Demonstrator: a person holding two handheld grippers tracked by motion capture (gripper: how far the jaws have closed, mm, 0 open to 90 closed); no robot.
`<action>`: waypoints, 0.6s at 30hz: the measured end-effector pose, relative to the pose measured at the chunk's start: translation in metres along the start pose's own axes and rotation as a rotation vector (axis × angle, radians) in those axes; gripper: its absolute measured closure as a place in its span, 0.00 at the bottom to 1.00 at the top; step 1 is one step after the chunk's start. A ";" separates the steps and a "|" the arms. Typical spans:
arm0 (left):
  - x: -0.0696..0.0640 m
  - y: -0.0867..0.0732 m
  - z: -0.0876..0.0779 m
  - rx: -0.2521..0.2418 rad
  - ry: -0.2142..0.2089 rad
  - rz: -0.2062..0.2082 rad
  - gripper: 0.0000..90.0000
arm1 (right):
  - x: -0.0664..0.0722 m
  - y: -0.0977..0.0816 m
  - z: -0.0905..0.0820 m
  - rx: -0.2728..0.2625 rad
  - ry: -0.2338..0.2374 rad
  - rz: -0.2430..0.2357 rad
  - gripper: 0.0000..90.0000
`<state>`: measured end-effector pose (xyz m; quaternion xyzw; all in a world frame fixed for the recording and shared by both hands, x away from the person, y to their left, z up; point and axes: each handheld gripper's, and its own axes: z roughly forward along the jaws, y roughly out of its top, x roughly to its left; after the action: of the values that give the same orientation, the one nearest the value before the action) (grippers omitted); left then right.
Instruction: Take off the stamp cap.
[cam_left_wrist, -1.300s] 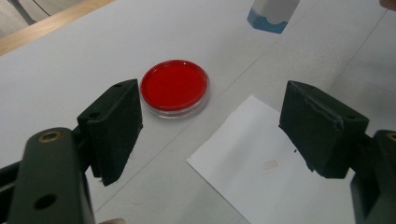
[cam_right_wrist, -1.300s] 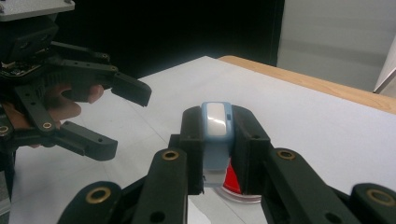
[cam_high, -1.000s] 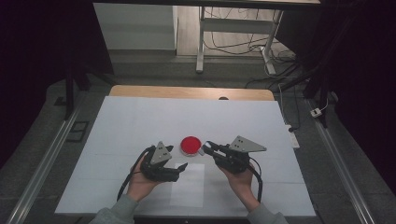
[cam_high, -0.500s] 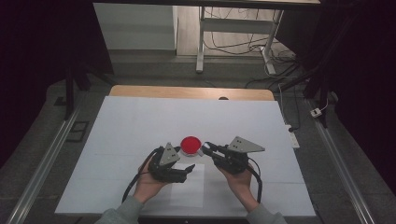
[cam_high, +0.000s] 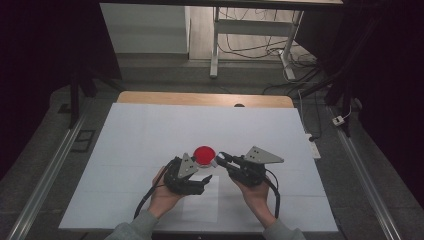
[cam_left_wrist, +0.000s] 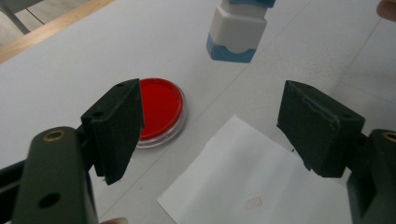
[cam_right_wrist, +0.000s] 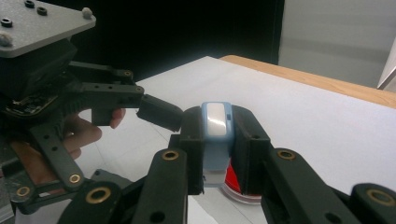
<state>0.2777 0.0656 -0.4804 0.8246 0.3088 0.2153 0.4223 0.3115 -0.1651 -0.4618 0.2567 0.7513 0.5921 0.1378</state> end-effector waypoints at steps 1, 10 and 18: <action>0.000 0.001 0.001 -0.003 0.004 0.002 0.26 | 0.000 0.000 0.000 -0.001 0.000 -0.001 0.83; -0.002 0.013 0.010 -0.021 -0.002 0.033 0.27 | 0.003 0.000 0.001 -0.008 -0.012 0.011 0.83; -0.004 0.014 0.016 -0.023 -0.007 0.042 0.29 | 0.007 0.000 0.002 -0.022 -0.018 0.026 0.83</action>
<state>0.2896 0.0477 -0.4782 0.8268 0.2876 0.2244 0.4281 0.3064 -0.1597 -0.4619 0.2703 0.7400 0.5999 0.1395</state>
